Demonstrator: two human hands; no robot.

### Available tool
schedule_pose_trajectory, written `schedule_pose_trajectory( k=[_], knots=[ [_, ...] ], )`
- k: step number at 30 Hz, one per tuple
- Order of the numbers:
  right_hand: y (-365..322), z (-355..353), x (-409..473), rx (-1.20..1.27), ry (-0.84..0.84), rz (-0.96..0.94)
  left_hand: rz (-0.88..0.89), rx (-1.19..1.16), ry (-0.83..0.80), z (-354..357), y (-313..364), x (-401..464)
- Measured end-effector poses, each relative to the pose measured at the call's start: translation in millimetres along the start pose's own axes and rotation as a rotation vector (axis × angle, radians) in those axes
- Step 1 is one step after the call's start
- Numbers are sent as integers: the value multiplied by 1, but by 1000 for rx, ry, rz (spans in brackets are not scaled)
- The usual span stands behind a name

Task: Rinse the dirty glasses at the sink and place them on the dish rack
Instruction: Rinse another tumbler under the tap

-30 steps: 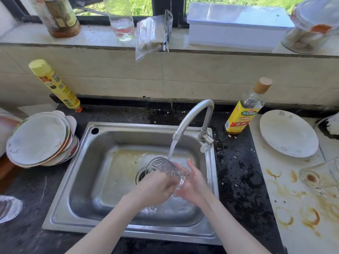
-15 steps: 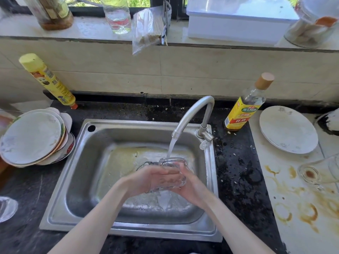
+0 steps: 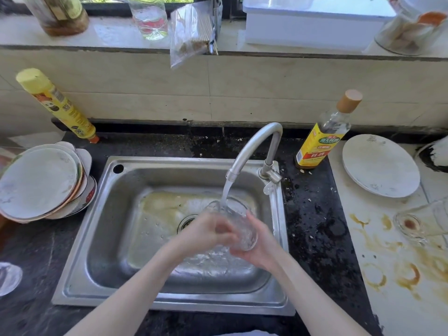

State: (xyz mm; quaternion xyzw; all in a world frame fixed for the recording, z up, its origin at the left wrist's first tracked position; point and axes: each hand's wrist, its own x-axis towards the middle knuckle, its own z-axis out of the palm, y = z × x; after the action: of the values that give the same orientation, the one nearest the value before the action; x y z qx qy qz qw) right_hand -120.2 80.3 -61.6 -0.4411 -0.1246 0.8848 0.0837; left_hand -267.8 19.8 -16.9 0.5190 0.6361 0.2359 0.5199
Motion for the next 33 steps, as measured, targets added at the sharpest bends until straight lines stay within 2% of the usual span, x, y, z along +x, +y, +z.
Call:
schedule_pose_trajectory(
  k=[2, 3, 5, 8, 10, 11, 12, 14, 18, 22, 28, 33],
  knots=[
    [2, -2, 2, -9, -39, -105, -81, -321, 146, -1, 5, 1],
    [3, -1, 3, -28, -20, -153, -114, -411, 186, -2, 6, 3],
    [3, 0, 5, -39, 39, -202, -138, -386, 121, -4, 11, 8],
    [-2, -4, 9, 137, 85, -94, -102, -99, -237, -3, 21, 10],
    [-5, -12, 16, 124, 101, 19, -52, 336, -452, 0, 23, 13],
    [-6, -14, 18, 79, 87, 66, 5, 557, -492, 2, 23, 13],
    [-6, -16, 21, 47, 67, 100, 80, 725, -478, 3, 24, 13],
    [-8, -14, 22, 46, 12, 132, 173, 863, -405, 4, 24, 16],
    [-13, -3, 15, 106, -72, 108, 63, 951, -371, -1, 27, 29],
    [-15, 2, 20, 118, -77, 78, 75, 950, -356, -9, 23, 36],
    [-22, 8, 28, 120, -52, 108, -61, 879, -282, -17, 19, 44],
    [-27, 8, 35, 88, 8, 137, -20, 839, -280, -18, 20, 43]
  ],
)
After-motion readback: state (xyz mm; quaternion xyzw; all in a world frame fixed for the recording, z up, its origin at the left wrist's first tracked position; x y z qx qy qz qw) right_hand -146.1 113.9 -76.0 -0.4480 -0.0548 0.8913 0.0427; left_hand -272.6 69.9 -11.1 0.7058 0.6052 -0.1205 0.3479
